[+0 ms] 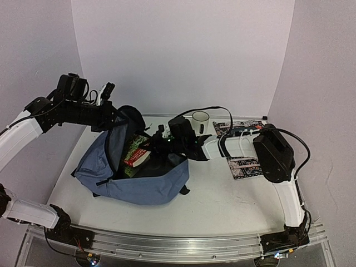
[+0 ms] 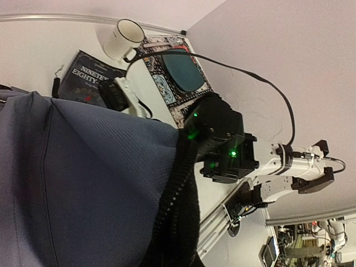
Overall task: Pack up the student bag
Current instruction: Place the book in the largest pocket of the bag.
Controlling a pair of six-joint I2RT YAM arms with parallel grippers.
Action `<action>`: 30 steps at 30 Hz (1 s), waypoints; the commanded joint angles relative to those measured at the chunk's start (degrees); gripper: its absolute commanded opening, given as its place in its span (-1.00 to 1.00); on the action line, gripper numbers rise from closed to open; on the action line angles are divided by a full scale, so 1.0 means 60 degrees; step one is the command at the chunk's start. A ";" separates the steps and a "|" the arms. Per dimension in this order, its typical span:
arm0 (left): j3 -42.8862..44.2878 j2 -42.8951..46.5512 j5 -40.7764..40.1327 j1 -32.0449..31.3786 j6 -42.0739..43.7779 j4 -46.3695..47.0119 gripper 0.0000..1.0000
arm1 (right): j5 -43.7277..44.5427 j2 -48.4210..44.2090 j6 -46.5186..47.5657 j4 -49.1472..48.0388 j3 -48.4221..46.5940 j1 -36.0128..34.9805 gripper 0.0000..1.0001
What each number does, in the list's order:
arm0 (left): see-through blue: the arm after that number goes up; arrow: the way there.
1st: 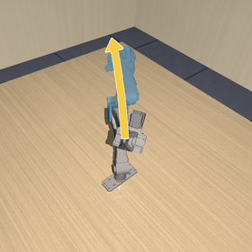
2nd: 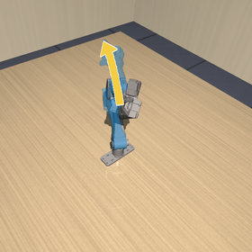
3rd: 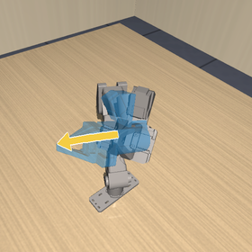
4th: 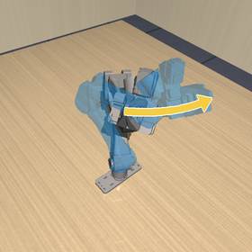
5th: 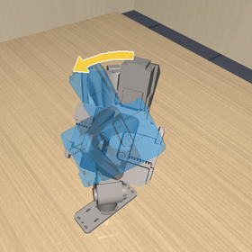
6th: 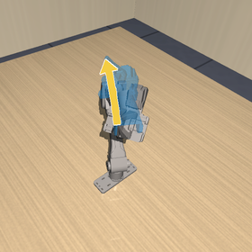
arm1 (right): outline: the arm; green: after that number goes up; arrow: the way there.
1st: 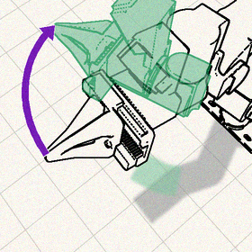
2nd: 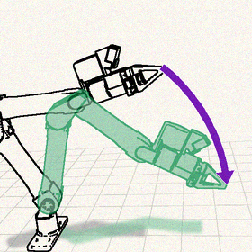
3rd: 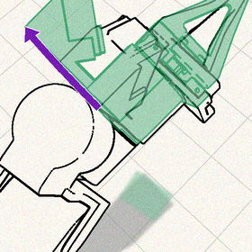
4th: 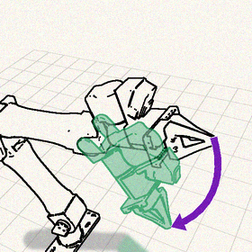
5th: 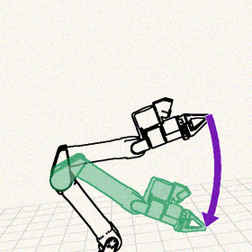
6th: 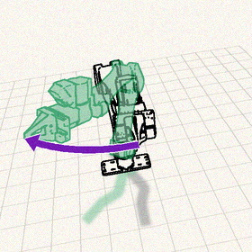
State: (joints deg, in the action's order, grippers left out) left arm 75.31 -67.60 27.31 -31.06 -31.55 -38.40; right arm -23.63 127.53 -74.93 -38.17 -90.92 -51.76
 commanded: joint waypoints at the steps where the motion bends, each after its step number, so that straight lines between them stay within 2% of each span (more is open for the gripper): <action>1: 0.0744 0.0120 0.1483 -0.0483 0.0151 0.1672 -1.00 | 0.0452 0.0164 0.0666 0.0506 -0.0883 -0.0207 -1.00; 7: 0.0837 0.0118 0.2153 -0.1018 0.0289 0.1897 -1.00 | 0.0517 0.0579 0.1097 0.1124 -0.1179 -0.0288 -1.00; 12: 0.0648 0.0305 0.1775 -0.1048 0.0393 0.1913 -1.00 | 0.0336 0.0918 0.1523 0.1700 -0.1528 -0.0421 -0.85; 15: 0.0436 0.0453 0.1260 -0.1039 0.0408 0.1880 -1.00 | 0.0363 0.0885 0.1787 0.1994 -0.1396 -0.0435 -0.65; 21: 0.0334 0.0553 -0.1395 -0.1034 0.0978 0.0362 -1.00 | 0.0579 0.0068 0.2720 0.2679 -0.0795 -0.0427 -0.09; 25: 0.0151 0.0679 -0.2923 -0.1034 0.1129 -0.0202 -1.00 | 0.0582 -0.0576 0.3535 0.3371 -0.0793 -0.0427 0.11; 30: -0.0053 0.0731 -0.3886 -0.1033 0.1094 -0.0504 -1.00 | 0.0741 -0.1264 0.4471 0.4323 -0.0628 -0.0419 0.40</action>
State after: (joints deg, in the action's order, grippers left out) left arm 75.21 -65.32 12.78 -37.26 -26.42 -41.90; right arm -20.05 127.51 -54.92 -17.97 -95.18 -54.04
